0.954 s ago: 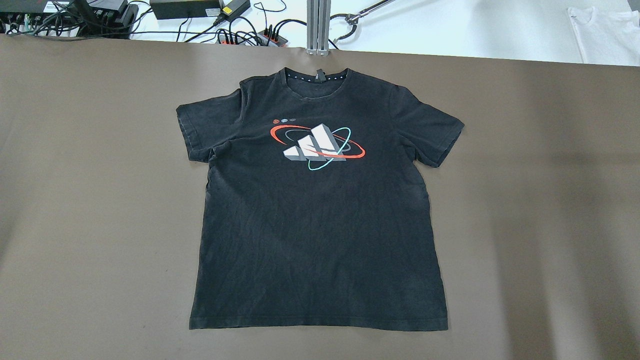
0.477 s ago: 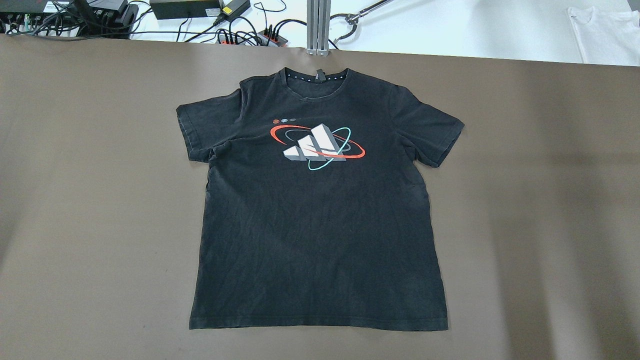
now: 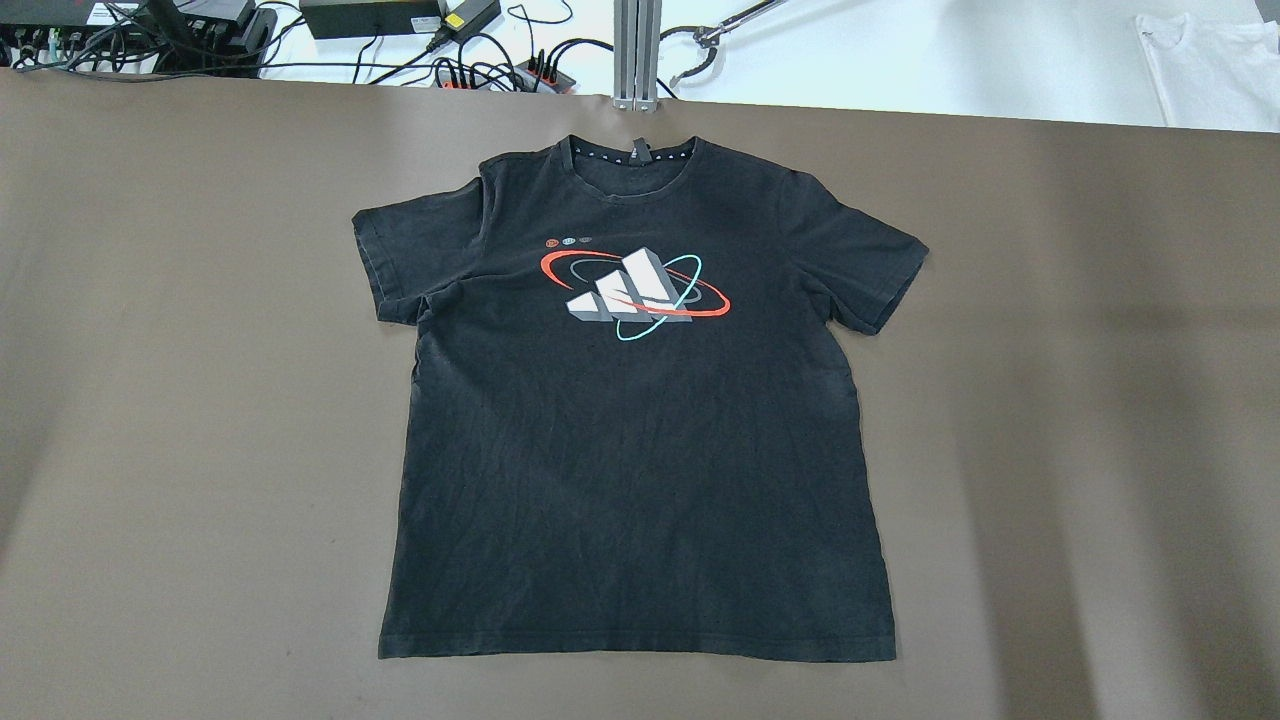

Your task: Fold clothes

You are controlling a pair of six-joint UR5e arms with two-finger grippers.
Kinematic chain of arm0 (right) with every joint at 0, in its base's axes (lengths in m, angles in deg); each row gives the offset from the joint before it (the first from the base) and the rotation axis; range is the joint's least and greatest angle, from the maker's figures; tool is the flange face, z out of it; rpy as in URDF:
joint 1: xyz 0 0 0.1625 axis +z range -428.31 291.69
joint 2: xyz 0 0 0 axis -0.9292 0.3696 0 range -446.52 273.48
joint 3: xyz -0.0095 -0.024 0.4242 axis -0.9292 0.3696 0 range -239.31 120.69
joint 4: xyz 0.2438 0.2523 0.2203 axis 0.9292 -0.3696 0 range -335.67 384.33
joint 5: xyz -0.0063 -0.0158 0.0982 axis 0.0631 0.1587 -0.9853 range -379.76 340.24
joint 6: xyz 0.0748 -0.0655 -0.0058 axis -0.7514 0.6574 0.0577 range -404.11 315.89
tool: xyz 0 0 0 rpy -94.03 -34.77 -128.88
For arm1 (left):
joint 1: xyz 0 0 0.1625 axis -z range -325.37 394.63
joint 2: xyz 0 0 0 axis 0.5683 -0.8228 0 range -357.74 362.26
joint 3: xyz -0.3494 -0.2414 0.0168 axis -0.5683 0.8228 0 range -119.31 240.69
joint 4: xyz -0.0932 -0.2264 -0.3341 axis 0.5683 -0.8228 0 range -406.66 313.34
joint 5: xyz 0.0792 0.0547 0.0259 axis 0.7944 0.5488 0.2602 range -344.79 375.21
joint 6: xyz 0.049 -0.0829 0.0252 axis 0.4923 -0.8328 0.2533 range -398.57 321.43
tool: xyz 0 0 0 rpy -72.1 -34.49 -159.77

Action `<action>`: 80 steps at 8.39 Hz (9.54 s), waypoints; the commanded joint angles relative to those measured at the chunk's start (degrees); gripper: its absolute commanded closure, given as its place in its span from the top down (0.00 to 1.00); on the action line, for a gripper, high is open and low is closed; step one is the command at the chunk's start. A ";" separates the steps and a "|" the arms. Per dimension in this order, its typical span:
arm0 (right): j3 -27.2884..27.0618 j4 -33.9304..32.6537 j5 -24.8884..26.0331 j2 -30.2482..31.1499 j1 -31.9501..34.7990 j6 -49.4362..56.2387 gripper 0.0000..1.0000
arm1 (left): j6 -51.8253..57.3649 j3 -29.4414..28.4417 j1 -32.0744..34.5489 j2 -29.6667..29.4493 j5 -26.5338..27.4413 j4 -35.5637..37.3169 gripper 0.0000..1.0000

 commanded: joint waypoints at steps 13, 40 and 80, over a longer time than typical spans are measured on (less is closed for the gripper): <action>14.40 -1.53 -7.56 -24.70 -20.45 -27.91 0.94 | -18.25 -15.31 -21.62 -26.58 -10.08 -0.08 1.00; 13.71 -0.65 -7.47 -25.78 -26.88 -32.18 0.94 | -60.09 -21.04 -40.36 -49.19 -5.18 -2.37 0.00; 26.27 -10.12 -9.00 -58.37 -34.41 -63.44 0.00 | -55.82 -23.06 -38.79 -49.10 -3.23 -3.07 1.00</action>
